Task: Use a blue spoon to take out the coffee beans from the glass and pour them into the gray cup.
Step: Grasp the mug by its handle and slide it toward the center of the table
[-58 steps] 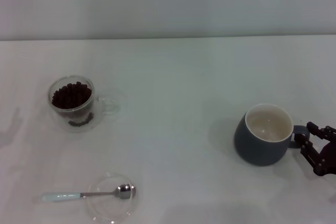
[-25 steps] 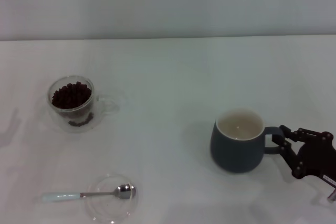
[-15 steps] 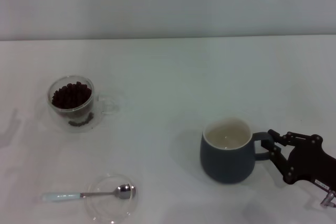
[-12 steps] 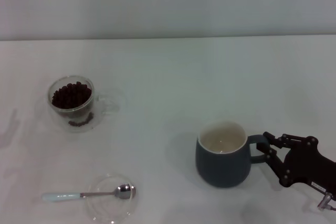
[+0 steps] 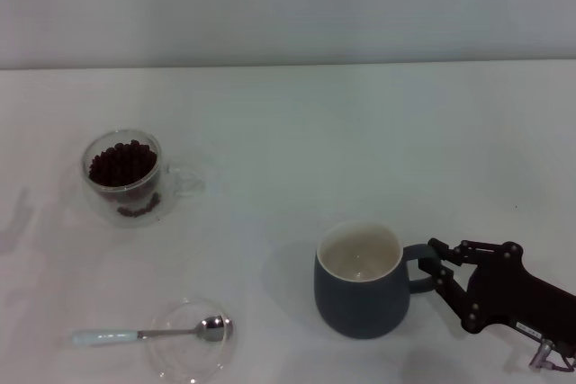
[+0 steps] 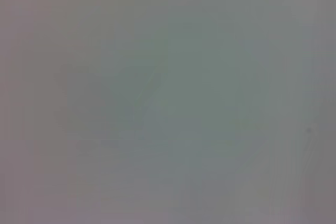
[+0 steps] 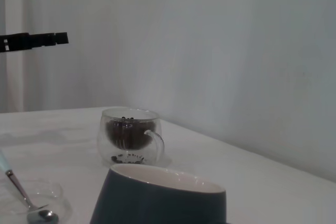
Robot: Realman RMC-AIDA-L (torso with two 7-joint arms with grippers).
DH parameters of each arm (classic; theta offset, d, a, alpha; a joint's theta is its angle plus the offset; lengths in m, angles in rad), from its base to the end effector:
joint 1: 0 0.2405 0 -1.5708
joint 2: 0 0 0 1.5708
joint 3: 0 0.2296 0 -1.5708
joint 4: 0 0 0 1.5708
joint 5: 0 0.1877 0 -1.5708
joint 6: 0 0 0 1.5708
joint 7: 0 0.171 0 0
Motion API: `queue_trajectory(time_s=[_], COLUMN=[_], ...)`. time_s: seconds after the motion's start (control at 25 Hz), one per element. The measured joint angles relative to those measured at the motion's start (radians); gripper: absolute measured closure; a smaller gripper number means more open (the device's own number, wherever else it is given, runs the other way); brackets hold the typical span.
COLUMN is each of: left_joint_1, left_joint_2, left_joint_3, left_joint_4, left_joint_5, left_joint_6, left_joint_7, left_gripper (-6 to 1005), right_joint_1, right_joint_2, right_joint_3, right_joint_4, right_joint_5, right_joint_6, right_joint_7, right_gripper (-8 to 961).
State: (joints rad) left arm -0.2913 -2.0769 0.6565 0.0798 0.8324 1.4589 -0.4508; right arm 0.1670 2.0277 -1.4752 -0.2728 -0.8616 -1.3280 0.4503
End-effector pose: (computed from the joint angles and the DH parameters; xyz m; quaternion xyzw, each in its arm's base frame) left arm -0.3183 0.2825 0.0570 -0.6477 -0.2380 -0.3786 0.6169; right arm 0.2953 0.2293 -0.0435 -0.8914 0.1384 0.2559 0.3476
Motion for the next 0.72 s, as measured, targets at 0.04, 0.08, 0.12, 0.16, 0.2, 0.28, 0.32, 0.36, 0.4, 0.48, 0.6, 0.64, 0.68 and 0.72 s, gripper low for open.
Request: queue_trajectory(time_s=[0.04,0.08,0.12,0.16,0.2,0.28,0.32,0.36,0.4,0.48,0.6,0.64,0.68,0.72], left_joint_1=[0.0,0.001,0.001,0.001,0.001,0.001,0.001,0.001,0.002,0.002,0.002,0.002,0.002,0.002], left_joint_2=[0.0,0.0,0.0,0.0,0.0,0.0,0.0,0.0,0.0,0.0,0.001,0.001,0.001,0.001], left_joint_3=[0.0,0.0,0.0,0.0,0.0,0.0,0.0,0.0,0.0,0.0,0.0,0.0,0.0,0.0], left_joint_4=[0.0,0.001,0.001,0.002,0.002,0.003,0.003,0.004,0.004,0.005,0.005,0.005,0.005,0.005], left_joint_5=[0.0,0.0,0.0,0.0,0.001,0.001,0.001,0.001,0.001,0.001,0.001,0.001,0.0,0.0], left_joint_6=[0.0,0.0,0.0,0.0,0.0,0.0,0.0,0.0,0.0,0.0,0.0,0.0,0.0,0.0], left_joint_7=[0.0,0.0,0.0,0.0,0.0,0.0,0.0,0.0,0.0,0.0,0.002,0.002,0.002,0.002], left_gripper=[126,126,126,126,126,127,127,127,127,127,127,127,127,127], right_joint_1=[0.001,0.001,0.001,0.001,0.001,0.002,0.002,0.003,0.003,0.003,0.003,0.003,0.003,0.003], right_joint_2=[0.0,-0.001,-0.002,-0.003,-0.005,-0.006,-0.007,-0.007,-0.007,-0.007,-0.009,-0.009,-0.009,-0.009], right_joint_3=[-0.001,-0.001,-0.001,-0.001,-0.002,-0.001,0.0,0.004,0.01,0.019,0.022,0.023,0.023,0.023], right_joint_4=[0.0,0.0,0.0,0.0,0.0,0.0,0.002,0.004,0.007,0.009,0.01,0.01,0.01,0.01], right_joint_5=[0.0,0.0,0.0,0.0,0.0,0.0,0.0,0.0,0.0,0.0,0.0,0.0,0.0,0.001], right_joint_6=[0.001,0.002,0.003,0.003,0.004,0.004,0.005,0.005,0.006,0.006,0.006,0.006,0.006,0.006], right_joint_7=[0.0,0.0,0.0,0.0,0.0,-0.005,-0.01,-0.017,-0.024,-0.029,-0.031,-0.033,-0.035,-0.041], right_gripper=[786,786,786,785,785,779,773,768,762,750,641,605,569,565])
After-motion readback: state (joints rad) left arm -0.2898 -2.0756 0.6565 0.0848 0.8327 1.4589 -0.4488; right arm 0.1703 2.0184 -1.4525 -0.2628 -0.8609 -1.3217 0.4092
